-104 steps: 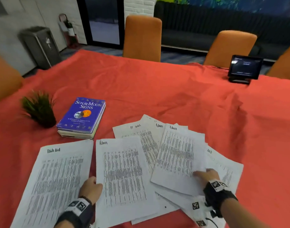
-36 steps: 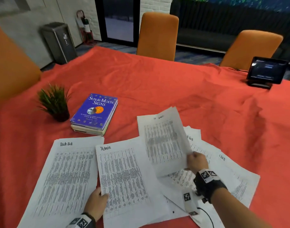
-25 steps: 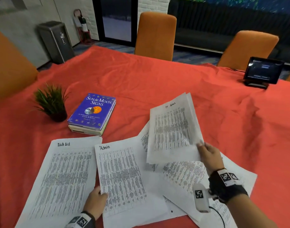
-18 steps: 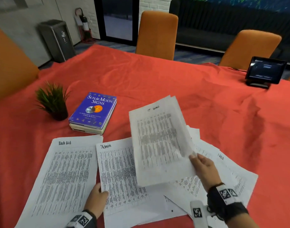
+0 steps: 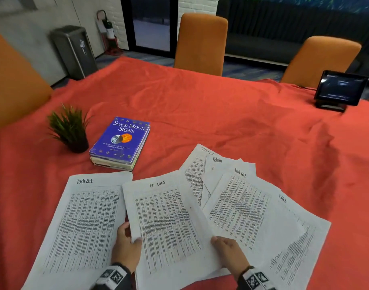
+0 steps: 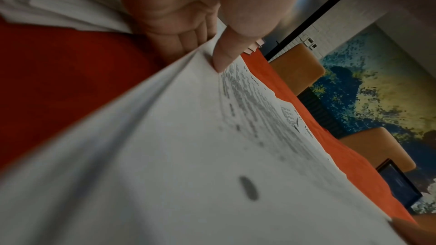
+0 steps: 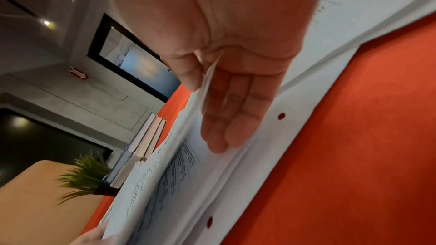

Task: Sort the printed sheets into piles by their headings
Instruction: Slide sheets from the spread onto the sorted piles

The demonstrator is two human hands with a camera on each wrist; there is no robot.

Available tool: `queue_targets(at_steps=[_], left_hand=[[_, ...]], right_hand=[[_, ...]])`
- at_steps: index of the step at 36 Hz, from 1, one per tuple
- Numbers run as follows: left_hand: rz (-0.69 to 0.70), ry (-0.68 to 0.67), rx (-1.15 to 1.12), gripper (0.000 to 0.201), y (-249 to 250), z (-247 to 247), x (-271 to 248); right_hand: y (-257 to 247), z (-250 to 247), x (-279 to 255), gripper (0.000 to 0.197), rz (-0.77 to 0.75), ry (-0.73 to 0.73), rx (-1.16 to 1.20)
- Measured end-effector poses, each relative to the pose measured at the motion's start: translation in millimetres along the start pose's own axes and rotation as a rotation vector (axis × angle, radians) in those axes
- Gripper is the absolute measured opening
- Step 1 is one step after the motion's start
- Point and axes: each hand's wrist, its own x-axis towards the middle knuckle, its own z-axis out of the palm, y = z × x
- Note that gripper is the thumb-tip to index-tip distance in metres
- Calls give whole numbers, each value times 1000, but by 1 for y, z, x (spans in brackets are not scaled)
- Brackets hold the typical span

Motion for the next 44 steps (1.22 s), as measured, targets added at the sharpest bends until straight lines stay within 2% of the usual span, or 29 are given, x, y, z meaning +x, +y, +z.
queue_targets(at_steps=[5,9,11,16,20,24,26,27,29,33,36,44], left_hand=[[-8,-11,1,46,1,-2,-2],[-17,-29,-9,40,0,-4,-1],[-28,-40,-9,38,-4,-5,2],[-13,-23,10,26,-6,-14,4],[2,-88,15,24,-8,-16,6],[35,-190,17,32,-4,-12,3],[39,-204,-5,36,0,-11,0],[42,-191,-11,36,-1,-11,1],[38,-124,-21,32,-3,-15,3],[-3,-21,-16,27,-5,-26,10],[-11,1,-11,29,-9,-29,14],[-31,14,-6,44,-16,-24,22]], right_hand=[[-2,-9,6,51,-28,82,-69],[-5,-13,11,34,12,28,-173],[-6,-16,14,31,14,35,-236],[-11,-35,15,31,8,164,-288],[-23,-45,14,15,49,40,-326],[-36,-44,25,28,110,-72,-293],[-40,-40,32,22,91,-56,-327],[-43,-39,34,17,80,-31,-354],[-46,-43,36,21,42,64,-384],[-49,-63,32,25,-42,304,-188],[-48,-79,28,20,-74,388,5],[-51,-117,25,13,-184,548,271]])
